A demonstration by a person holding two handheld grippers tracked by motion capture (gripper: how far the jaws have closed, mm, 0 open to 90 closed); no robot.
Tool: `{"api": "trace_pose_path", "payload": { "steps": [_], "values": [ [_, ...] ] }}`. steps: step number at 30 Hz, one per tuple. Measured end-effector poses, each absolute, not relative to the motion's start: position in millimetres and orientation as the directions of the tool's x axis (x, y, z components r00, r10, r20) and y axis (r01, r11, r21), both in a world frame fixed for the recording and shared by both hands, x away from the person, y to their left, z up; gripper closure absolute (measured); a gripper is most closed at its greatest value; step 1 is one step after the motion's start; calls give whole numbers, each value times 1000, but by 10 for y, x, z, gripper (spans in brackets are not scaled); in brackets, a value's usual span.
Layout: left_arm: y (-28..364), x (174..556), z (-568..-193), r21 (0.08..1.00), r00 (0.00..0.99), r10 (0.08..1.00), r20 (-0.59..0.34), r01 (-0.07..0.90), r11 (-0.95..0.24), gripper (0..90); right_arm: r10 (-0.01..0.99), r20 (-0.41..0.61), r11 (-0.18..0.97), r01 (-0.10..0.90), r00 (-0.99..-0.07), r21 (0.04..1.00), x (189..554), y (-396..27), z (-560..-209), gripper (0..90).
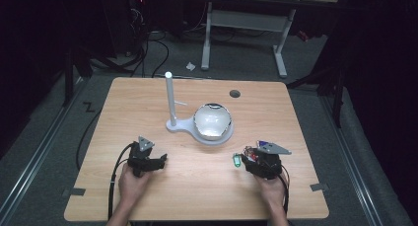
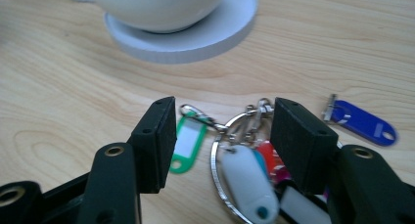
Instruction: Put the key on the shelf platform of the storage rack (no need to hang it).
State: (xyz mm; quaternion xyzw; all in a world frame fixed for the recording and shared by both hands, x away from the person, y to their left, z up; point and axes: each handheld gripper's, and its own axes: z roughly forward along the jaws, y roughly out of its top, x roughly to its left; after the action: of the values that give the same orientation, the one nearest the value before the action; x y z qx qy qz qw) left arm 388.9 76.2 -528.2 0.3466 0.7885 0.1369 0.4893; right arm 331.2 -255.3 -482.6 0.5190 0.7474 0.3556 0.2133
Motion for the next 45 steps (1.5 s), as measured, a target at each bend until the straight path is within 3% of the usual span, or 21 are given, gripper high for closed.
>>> {"api": "trace_pose_path", "payload": {
  "steps": [11, 32, 39, 45],
  "values": [
    [763, 3889, -5282, 555, -281, 681, -677, 413, 722, 211, 953, 29, 182, 648, -301, 739, 3344, -2811, -4830, 427],
    [762, 3889, -5282, 555, -282, 680, -677, 412, 723, 211, 951, 75, 170, 711, -299, 682, 3588, -2785, -5114, 452],
    [763, 3889, -5282, 555, -281, 680, -677, 413, 722, 211, 947, 34, 214, 703, -321, 678, 3595, -2733, -5144, 638],
    [762, 3889, -5282, 555, -282, 680, -677, 412, 723, 211, 936, 19, 242, 683, -351, 689, 3575, -2710, -5124, 735]
  ]
}}
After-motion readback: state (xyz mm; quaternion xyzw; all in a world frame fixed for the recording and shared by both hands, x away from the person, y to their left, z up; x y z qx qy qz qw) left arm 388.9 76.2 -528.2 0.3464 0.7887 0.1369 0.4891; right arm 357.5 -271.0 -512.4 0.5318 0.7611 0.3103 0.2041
